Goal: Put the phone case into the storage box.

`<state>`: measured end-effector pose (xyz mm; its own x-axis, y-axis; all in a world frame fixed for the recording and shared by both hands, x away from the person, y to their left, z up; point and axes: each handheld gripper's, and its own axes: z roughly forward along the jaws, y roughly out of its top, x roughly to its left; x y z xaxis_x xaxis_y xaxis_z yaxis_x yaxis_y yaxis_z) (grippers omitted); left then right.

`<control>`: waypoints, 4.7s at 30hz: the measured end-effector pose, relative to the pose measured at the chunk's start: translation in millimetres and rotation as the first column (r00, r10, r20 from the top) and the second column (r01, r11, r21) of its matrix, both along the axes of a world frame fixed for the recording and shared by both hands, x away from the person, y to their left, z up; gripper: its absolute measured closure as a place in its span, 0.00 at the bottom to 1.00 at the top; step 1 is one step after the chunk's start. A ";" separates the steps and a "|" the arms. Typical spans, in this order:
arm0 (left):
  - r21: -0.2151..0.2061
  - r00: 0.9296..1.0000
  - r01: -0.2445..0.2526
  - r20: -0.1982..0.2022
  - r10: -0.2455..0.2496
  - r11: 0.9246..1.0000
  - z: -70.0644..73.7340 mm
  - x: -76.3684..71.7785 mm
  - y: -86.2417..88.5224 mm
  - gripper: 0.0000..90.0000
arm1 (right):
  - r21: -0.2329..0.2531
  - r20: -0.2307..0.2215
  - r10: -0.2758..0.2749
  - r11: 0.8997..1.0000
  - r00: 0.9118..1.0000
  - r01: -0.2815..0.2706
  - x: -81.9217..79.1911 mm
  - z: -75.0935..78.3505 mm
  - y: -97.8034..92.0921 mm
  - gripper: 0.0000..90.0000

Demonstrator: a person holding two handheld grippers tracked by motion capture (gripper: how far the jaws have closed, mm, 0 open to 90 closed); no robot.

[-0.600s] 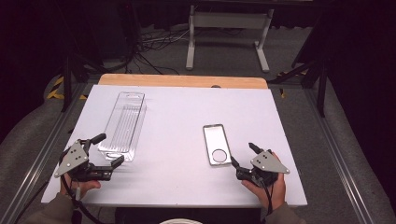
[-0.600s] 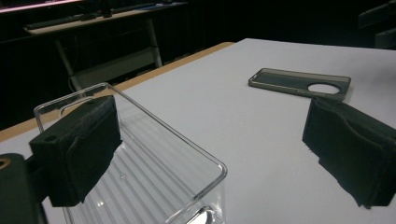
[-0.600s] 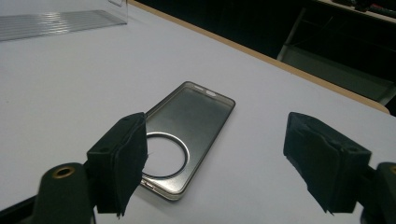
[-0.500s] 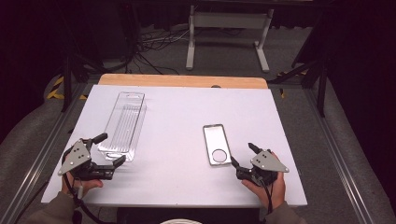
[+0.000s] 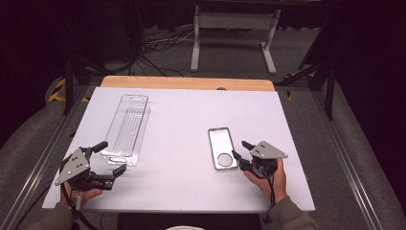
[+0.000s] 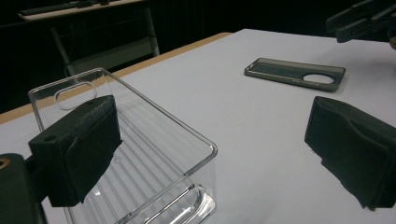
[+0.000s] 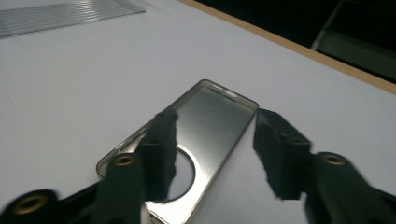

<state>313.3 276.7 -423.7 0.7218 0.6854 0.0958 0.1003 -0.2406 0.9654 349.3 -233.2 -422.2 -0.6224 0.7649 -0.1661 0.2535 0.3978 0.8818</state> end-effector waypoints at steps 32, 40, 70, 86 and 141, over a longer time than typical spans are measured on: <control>0.047 1.000 0.021 -0.019 -0.020 0.999 -5.9 -4.1 -9.2 0.05 | -0.248 -0.212 0.213 0.932 0.954 -0.263 119.2 -6.6 96.9 1.00; 0.046 0.999 0.022 -0.026 -0.021 0.999 -6.9 -3.5 -9.7 0.06 | -0.292 -0.259 0.166 0.926 0.952 -0.241 134.1 -18.9 96.2 1.00; 0.072 0.999 0.024 -0.023 -0.022 0.997 -7.0 -4.4 -13.0 0.07 | -0.302 -0.313 -0.028 0.951 0.949 -0.072 102.6 -11.2 2.7 1.00; 0.083 1.000 0.024 -0.017 -0.023 0.996 -6.3 -5.9 -13.3 0.07 | -0.254 -0.334 0.055 0.956 0.941 -0.146 39.1 -12.3 -13.6 1.00; 0.134 0.999 0.021 -0.028 -0.018 0.991 -9.4 -3.5 -20.3 0.08 | -0.258 -0.459 0.029 0.952 0.888 -0.164 79.6 20.0 33.9 0.22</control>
<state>309.8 256.4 -433.1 0.7385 0.6534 0.1664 0.1200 -0.3703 0.9211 428.9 -199.4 -402.2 -0.7495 0.6599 -0.0529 0.5387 0.6544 0.5305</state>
